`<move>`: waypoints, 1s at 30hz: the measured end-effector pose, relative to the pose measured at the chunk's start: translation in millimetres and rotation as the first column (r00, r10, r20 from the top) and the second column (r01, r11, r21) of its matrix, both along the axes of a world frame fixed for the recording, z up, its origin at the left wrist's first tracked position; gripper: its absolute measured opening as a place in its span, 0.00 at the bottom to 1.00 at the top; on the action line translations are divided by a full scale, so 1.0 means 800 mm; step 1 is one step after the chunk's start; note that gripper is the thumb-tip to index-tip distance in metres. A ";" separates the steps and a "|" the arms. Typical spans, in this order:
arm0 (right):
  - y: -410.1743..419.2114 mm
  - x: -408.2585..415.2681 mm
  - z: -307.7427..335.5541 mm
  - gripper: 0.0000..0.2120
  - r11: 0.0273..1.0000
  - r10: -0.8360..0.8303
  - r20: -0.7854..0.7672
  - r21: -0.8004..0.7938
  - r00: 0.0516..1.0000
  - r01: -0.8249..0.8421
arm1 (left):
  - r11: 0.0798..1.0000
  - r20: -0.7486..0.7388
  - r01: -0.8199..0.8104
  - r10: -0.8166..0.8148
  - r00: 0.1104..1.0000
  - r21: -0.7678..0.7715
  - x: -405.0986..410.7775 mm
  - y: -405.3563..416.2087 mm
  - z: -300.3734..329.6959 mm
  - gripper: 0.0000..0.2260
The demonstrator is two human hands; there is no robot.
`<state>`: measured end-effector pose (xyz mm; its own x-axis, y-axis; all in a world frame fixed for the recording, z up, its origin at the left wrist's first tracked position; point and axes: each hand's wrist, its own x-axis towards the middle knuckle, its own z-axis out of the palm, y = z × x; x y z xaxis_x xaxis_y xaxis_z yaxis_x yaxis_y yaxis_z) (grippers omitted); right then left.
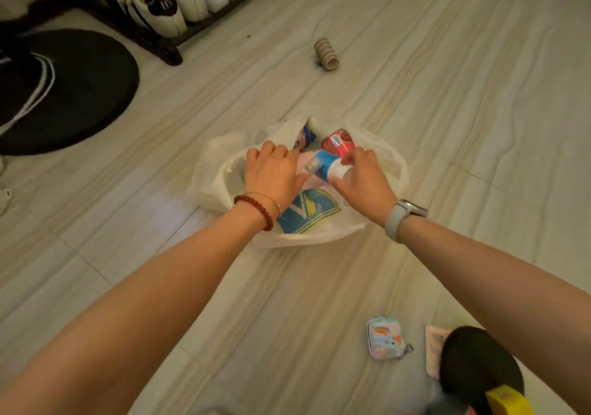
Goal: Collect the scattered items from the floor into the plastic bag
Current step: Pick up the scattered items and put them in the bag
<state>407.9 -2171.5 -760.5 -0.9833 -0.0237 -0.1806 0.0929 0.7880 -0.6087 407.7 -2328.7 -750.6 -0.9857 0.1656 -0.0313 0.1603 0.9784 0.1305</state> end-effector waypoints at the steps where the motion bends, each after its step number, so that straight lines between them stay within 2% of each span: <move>1: 0.001 0.000 -0.005 0.16 0.998 0.051 0.049 0.044 0.998 -0.053 | 1.000 -0.038 -0.013 0.013 0.999 -0.023 0.002 -0.001 -0.009 0.20; 2: 0.004 0.000 -0.006 0.15 0.991 0.083 0.034 0.101 0.996 -0.087 | 0.999 -0.090 -0.033 0.031 0.995 -0.019 0.004 -0.002 -0.017 0.21; 3: 0.009 -0.001 -0.007 0.16 0.981 0.105 -0.070 0.170 0.992 -0.092 | 0.998 -0.113 -0.052 0.049 0.992 -0.028 0.005 -0.004 -0.022 0.25; 5: 0.023 -0.011 -0.014 0.21 0.937 0.113 -0.295 0.349 0.949 -0.003 | 0.990 -0.004 -0.119 0.119 0.993 -0.072 0.000 -0.009 -0.031 0.36; 6: 0.030 -0.016 -0.018 0.24 0.914 0.064 -0.278 0.401 0.959 0.055 | 0.982 0.077 -0.176 0.181 0.980 -0.073 -0.006 -0.012 -0.036 0.39; 7: 0.036 -0.020 -0.024 0.28 0.918 -0.049 -0.152 0.382 0.987 0.104 | 0.969 0.152 -0.246 0.247 0.957 -0.029 -0.012 -0.016 -0.042 0.38; 9: 0.044 -0.026 -0.038 0.33 0.959 -0.261 0.206 0.164 0.943 0.230 | 0.890 0.257 -0.401 0.344 0.903 0.216 -0.019 -0.023 -0.043 0.27; 10: 0.046 -0.027 -0.039 0.29 0.950 -0.307 0.317 0.044 0.897 0.309 | 0.797 0.269 -0.452 0.369 0.890 0.401 -0.020 -0.025 -0.039 0.20; 11: 0.046 -0.027 -0.037 0.22 0.932 -0.330 0.312 -0.042 0.891 0.360 | 0.679 0.250 -0.465 0.396 0.884 0.568 -0.020 -0.027 -0.030 0.15; 13: 0.051 -0.029 -0.024 0.15 0.899 -0.408 0.063 -0.147 0.911 0.412 | 0.505 0.151 -0.417 0.485 0.861 0.755 -0.018 -0.035 -0.006 0.12; 15: 0.057 -0.025 -0.002 0.13 0.887 -0.440 -0.193 -0.243 0.877 0.392 | 0.389 0.067 -0.348 0.580 0.812 0.853 -0.015 -0.047 0.019 0.09; 17: 0.058 -0.016 0.010 0.13 0.907 -0.401 -0.311 -0.265 0.862 0.326 | 0.264 0.105 -0.342 0.632 0.768 0.902 -0.009 -0.063 0.029 0.07; 18: 0.057 -0.011 0.009 0.12 0.921 -0.368 -0.305 -0.249 0.878 0.300 | 0.233 0.156 -0.382 0.638 0.754 0.895 -0.005 -0.070 0.027 0.08; 21: 0.059 0.003 -0.008 0.12 0.951 -0.297 -0.214 -0.150 0.931 0.269 | 0.292 0.274 -0.525 0.601 0.751 0.799 0.013 -0.079 0.001 0.11; 24: 0.072 0.014 -0.017 0.12 0.979 -0.198 -0.214 0.000 0.956 0.203 | 0.409 0.293 -0.571 0.566 0.771 0.712 0.040 -0.080 -0.019 0.12; 27: 0.081 0.035 -0.024 0.17 0.991 -0.013 -0.138 0.131 0.990 0.032 | 0.593 0.229 -0.554 0.535 0.814 0.584 0.068 -0.082 -0.026 0.17; 29: 0.083 0.054 -0.025 0.22 0.980 0.034 -0.184 0.200 0.982 0.003 | 0.694 0.133 -0.482 0.494 0.859 0.535 0.090 -0.075 -0.024 0.24; 30: 0.086 0.065 -0.024 0.24 0.969 0.058 -0.255 0.247 0.965 0.007 | 0.753 0.045 -0.435 0.478 0.877 0.494 0.101 -0.070 -0.023 0.27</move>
